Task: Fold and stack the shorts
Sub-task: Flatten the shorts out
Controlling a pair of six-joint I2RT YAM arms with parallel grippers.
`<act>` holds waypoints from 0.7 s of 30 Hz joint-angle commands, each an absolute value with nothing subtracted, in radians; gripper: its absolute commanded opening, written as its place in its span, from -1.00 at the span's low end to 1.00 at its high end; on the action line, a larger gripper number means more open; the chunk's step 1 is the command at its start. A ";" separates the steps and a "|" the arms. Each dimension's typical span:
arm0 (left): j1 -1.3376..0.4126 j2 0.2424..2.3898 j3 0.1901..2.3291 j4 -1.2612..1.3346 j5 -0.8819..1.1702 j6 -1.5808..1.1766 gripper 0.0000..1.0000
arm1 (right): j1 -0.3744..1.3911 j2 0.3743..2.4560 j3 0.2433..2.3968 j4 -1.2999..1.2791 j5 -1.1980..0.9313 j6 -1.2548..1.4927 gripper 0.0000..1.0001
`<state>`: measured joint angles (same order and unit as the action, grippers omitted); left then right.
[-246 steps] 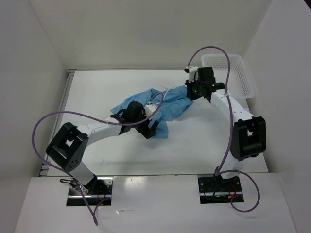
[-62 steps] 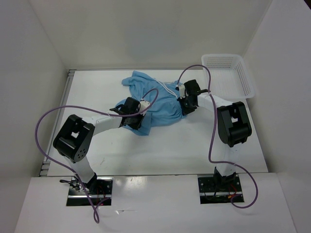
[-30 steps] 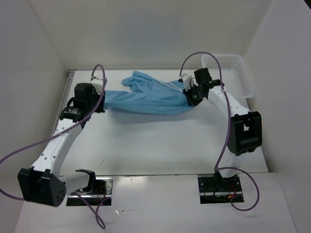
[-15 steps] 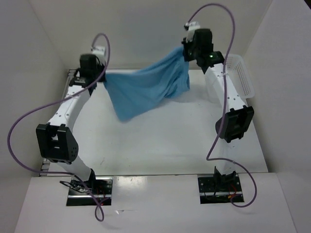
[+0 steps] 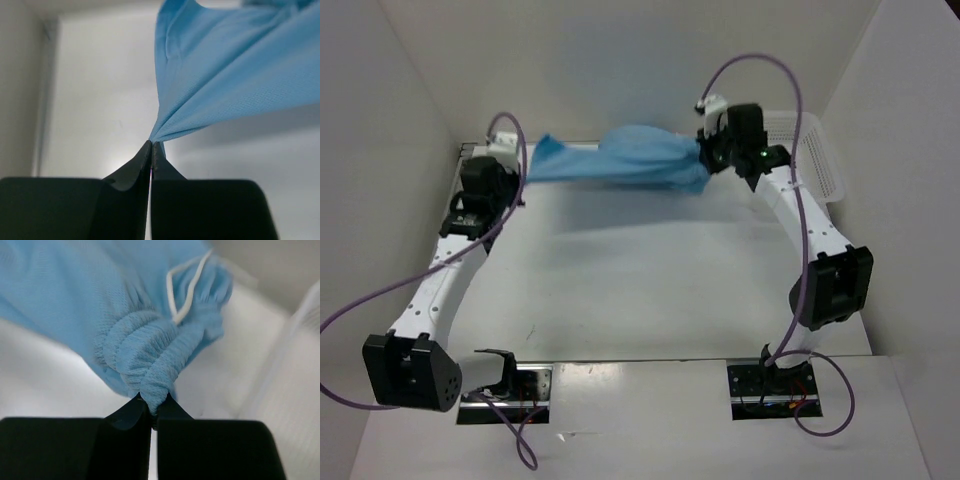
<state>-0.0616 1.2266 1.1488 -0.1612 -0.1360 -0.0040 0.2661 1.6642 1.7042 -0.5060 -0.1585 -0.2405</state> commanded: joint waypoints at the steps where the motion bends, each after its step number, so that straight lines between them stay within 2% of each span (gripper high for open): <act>1: -0.092 1.125 0.964 -0.357 -0.121 0.000 -1.00 | 0.288 1.634 1.487 -0.679 -0.235 -0.425 -1.00; 8: -0.244 0.974 0.686 -0.570 -0.101 0.000 -1.00 | 0.410 1.583 1.108 -0.764 -0.167 -0.643 -1.00; 14: -0.276 0.962 0.644 -0.683 -0.015 0.000 -0.96 | 0.410 1.583 1.046 -0.793 -0.110 -0.689 -1.00; 17: -0.276 0.942 0.635 -0.762 0.009 0.000 -0.83 | 0.410 1.574 1.026 -0.818 -0.098 -0.699 -0.93; 18: -0.276 0.942 0.635 -0.788 0.020 0.000 -0.76 | 0.410 1.574 1.014 -0.818 -0.089 -0.709 -0.89; 21: -0.276 0.905 0.663 -0.889 0.096 0.000 0.00 | 0.410 1.574 0.976 -0.827 -0.022 -0.741 -0.64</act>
<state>-0.2722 0.9482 0.6399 -0.7635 0.0101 -0.0013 0.4145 1.6115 1.0077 -0.7792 -0.0971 -0.6853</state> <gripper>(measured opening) 0.440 0.165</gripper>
